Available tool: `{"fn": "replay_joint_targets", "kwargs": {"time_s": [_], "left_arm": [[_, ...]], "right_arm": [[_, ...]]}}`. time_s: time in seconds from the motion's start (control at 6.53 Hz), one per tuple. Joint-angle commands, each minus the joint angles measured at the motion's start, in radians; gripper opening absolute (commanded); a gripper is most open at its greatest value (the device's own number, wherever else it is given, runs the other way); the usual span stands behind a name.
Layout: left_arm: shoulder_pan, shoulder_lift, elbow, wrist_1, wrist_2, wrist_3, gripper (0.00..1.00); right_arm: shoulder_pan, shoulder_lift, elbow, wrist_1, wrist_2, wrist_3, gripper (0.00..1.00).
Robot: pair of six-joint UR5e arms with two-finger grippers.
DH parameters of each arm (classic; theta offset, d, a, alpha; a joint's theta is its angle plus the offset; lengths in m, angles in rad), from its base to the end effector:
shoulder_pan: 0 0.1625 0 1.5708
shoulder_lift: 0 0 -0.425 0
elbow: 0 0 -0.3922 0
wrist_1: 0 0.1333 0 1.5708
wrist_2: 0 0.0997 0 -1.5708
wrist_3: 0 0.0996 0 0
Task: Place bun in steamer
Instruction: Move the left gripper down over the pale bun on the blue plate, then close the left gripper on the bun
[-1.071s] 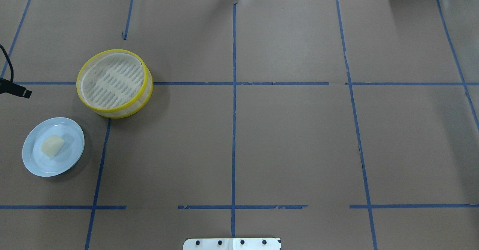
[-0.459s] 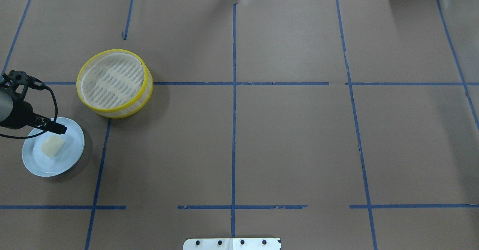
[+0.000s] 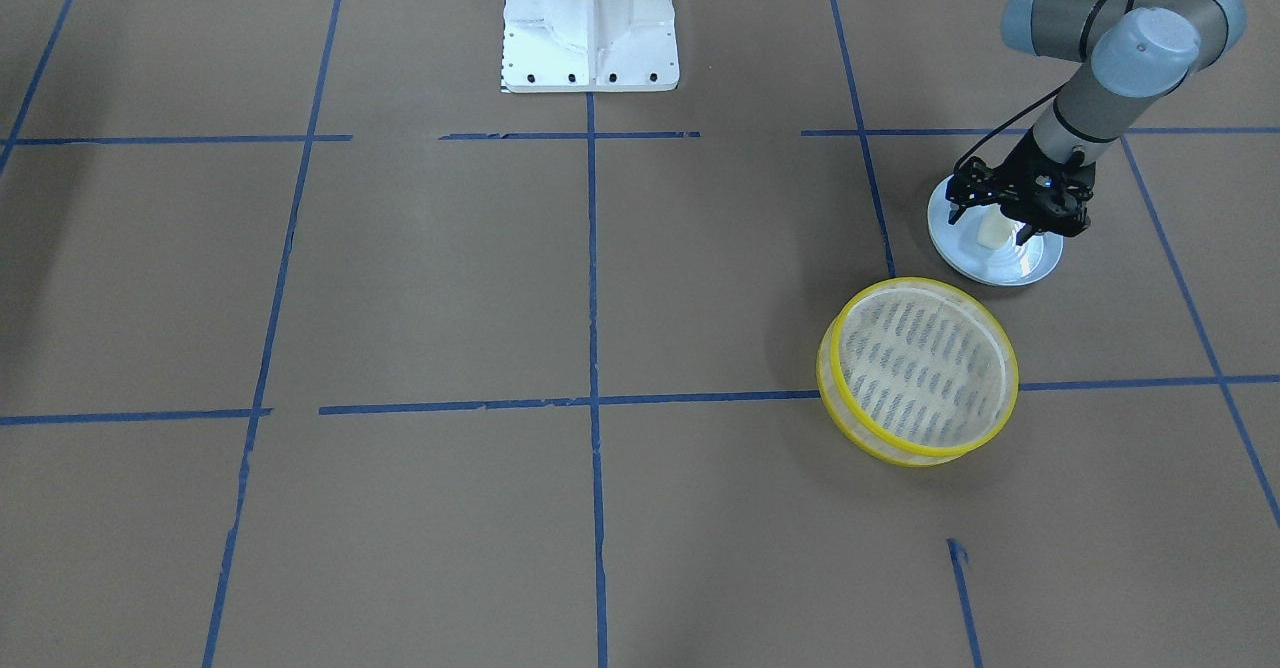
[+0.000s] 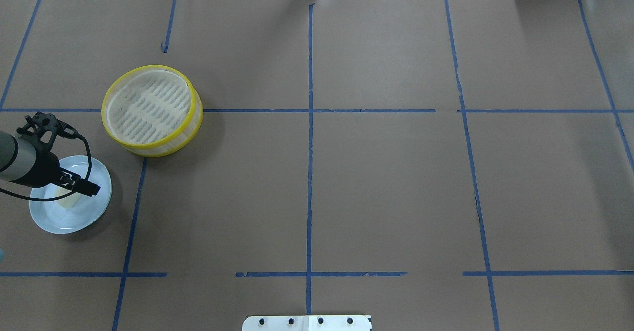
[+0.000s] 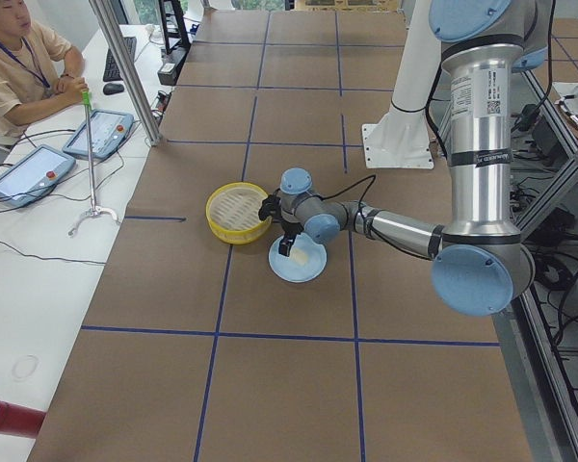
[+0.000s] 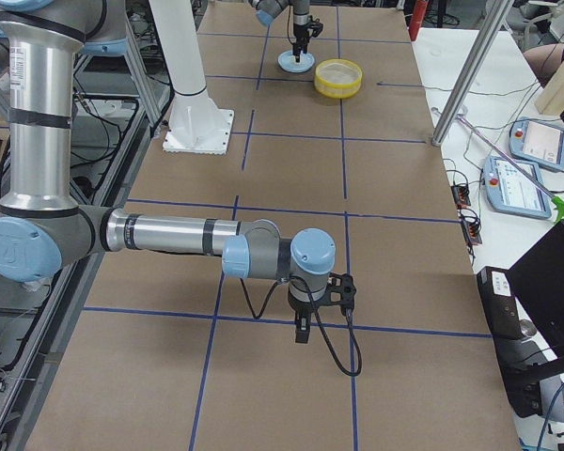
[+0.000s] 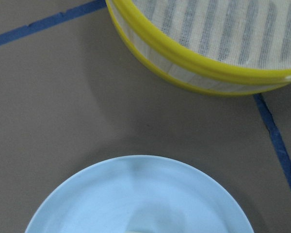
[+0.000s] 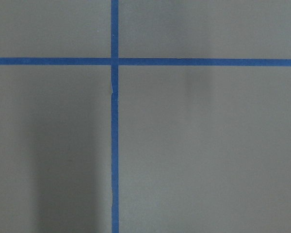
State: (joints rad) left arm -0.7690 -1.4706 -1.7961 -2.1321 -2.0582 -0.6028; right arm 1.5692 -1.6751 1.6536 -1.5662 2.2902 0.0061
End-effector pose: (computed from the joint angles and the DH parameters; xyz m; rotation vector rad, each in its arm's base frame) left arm 0.2843 -0.3957 0.5413 0.2120 0.7951 0.3549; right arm 0.0670 -0.4464 0.6702 -0.0189 -0.7193 0.0104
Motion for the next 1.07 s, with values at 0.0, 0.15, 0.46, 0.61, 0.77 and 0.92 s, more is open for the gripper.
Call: {"fn": "replay_joint_targets", "kwargs": {"time_s": [0.0,0.15,0.46,0.61,0.77,0.92], "left_arm": [[0.01,0.022,-0.002,0.0,0.026,0.005,0.95],[0.01,0.024,-0.002,0.0,0.026,0.005,0.95],[0.014,0.023,0.024,-0.002,0.024,0.005,0.9],[0.014,0.022,0.026,-0.002,0.023,0.003,0.87],[0.014,0.022,0.027,-0.002,0.017,0.003,0.82],[0.016,0.022,0.027,0.001,0.012,0.003,0.75]], "right_arm": [[0.0,0.0,0.0,0.0,0.0,0.0,1.0],[0.0,0.0,0.0,0.0,0.0,0.0,1.0],[0.0,0.0,0.0,0.0,0.0,0.0,1.0],[0.0,0.0,0.0,0.0,0.0,0.0,1.0],[0.0,0.0,0.0,0.0,0.0,0.0,1.0],[0.0,0.0,0.0,0.0,0.0,0.0,1.0]]}}
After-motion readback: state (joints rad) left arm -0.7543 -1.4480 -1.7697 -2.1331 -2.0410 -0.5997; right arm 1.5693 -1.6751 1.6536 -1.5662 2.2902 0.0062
